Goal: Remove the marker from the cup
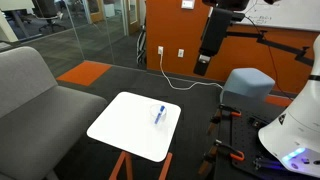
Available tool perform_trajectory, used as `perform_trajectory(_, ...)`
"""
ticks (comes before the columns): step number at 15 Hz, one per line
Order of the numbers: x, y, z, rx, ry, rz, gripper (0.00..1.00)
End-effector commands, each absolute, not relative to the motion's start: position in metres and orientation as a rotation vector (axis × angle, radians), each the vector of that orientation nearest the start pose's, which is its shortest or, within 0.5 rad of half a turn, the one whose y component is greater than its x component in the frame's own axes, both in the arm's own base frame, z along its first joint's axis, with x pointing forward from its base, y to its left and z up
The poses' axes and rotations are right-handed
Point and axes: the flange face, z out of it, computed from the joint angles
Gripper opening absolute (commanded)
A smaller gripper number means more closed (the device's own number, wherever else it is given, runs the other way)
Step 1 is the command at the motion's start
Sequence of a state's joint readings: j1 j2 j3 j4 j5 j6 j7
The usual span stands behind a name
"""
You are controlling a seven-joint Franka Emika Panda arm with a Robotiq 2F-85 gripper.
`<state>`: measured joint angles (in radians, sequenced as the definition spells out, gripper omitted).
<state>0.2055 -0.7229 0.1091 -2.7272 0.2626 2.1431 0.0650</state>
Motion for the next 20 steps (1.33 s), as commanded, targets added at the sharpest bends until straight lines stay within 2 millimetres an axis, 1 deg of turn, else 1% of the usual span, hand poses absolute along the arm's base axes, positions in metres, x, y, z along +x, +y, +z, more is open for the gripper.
perform_trajectory(1, 0.32, 0.114, 0.444, -2.954, -0.148, -0.161, 1.0)
perform_trajectory(5, 0.32, 0.114, 0.444, -2.954, -0.148, -0.161, 1.0)
perform_trajectory(7, 0.334, 0.114, 0.438, -2.987, -0.222, -0.177, 1.0)
perform_trajectory(9, 0.356, 0.111, 0.422, -3.068, -0.403, -0.174, 1.0)
perform_trajectory(10, 0.37, 0.107, 0.409, -3.083, -0.484, -0.167, 1.0)
perform_trajectory(11, 0.386, 0.103, 0.396, -3.107, -0.521, -0.178, 1.0)
perform_trajectory(12, 0.402, 0.098, 0.379, -3.109, -0.623, -0.19, 1.0)
perform_trajectory(14, 0.429, 0.086, 0.342, -3.079, -0.782, -0.131, 1.0)
perform_trajectory(16, 0.458, 0.072, 0.299, -3.033, -0.934, -0.05, 1.0)
perform_trajectory(17, 0.471, 0.062, 0.278, -3.03, -0.974, 0.0, 1.0)
perform_trajectory(20, 0.504, 0.045, 0.233, -2.975, -1.082, 0.115, 1.0)
